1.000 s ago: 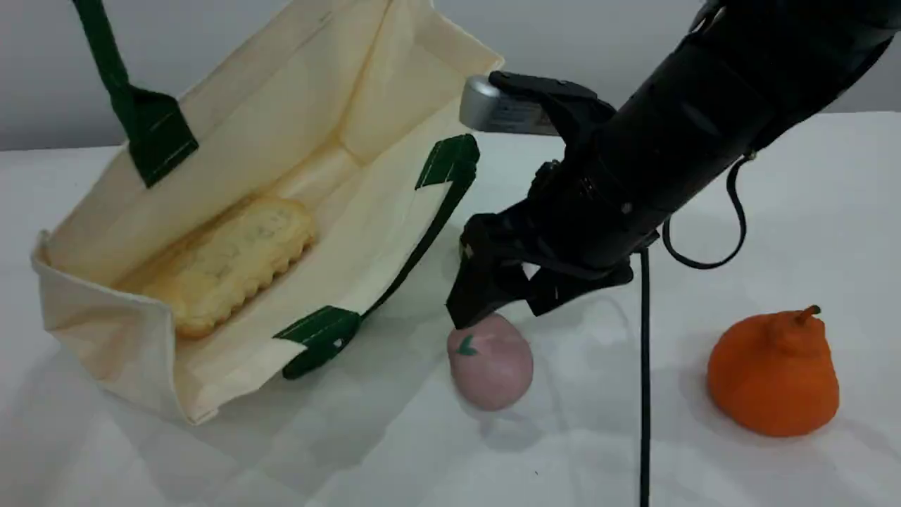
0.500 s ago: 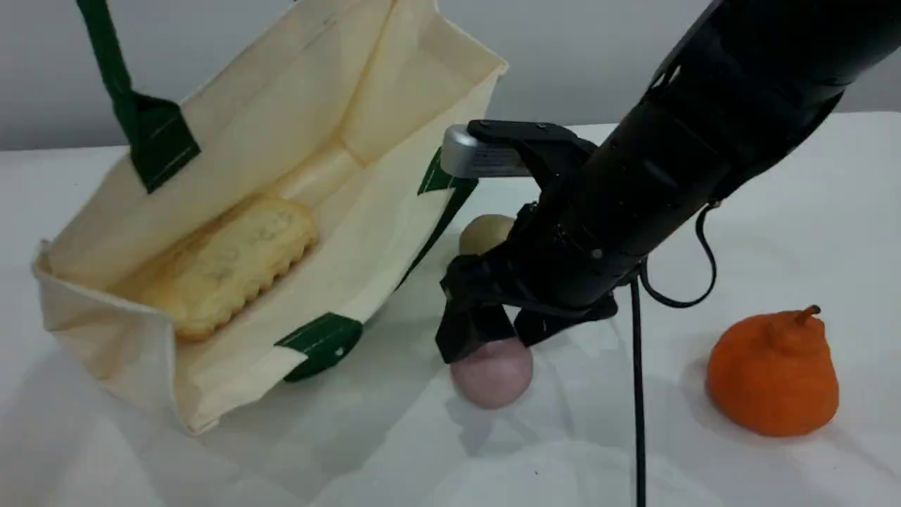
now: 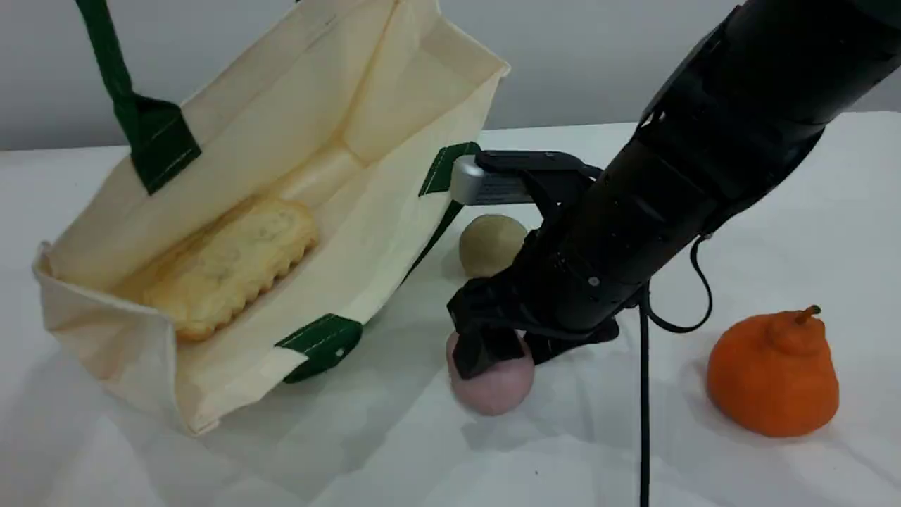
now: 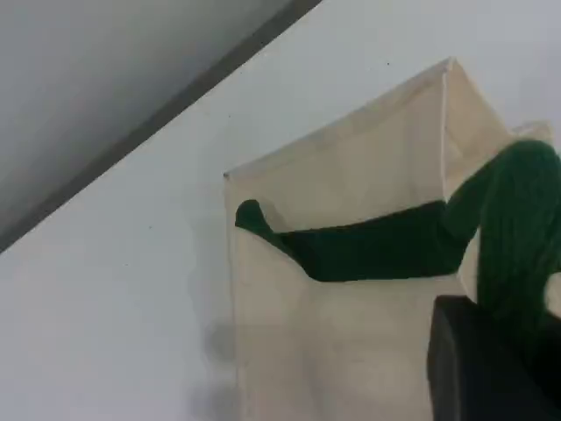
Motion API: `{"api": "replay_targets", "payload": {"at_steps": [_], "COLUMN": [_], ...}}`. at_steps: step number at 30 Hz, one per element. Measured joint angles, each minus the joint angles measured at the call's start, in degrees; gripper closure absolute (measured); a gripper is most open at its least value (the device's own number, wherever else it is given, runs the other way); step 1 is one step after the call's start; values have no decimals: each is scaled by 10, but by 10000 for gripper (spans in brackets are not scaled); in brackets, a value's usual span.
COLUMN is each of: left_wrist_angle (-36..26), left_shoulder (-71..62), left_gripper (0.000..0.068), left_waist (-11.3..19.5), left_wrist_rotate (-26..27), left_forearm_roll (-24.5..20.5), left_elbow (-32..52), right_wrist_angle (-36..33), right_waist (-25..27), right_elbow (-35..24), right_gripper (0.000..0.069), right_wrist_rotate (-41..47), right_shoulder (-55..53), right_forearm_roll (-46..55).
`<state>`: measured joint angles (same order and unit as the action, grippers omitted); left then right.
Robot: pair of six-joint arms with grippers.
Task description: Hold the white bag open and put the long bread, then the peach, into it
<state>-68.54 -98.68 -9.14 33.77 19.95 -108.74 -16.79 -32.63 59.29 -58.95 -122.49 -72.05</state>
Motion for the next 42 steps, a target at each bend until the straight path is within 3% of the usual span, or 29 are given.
{"api": "replay_targets", "payload": {"at_steps": [5,15,19,29,34,42], "left_wrist_angle": [0,-4,-8,-6,-14,-14], "left_shoulder": [0,0,0,0,0,0], "left_gripper": [592,592,592,592,592,592], "left_waist": [0,-1,-1,-1,-1,-1], "left_wrist_rotate": [0,2,2,2,2,2], "left_forearm_roll": [-1,-1,-3,-3,-2,-1], "left_elbow": [0,0,0,0,0,0], "right_wrist_angle": [-1,-4,-11,-14,-54,-33], "right_waist": [0,23,47,46,32,-32], "right_elbow": [0,-9,-33,-92,-93,-91], "right_gripper": [388,398,400,400,400,401], "right_wrist_rotate": [0,17,26,50,50,42], "right_shoulder": [0,38,75,201,266,305], "right_forearm_roll": [0,23,31,91,104,102]}}
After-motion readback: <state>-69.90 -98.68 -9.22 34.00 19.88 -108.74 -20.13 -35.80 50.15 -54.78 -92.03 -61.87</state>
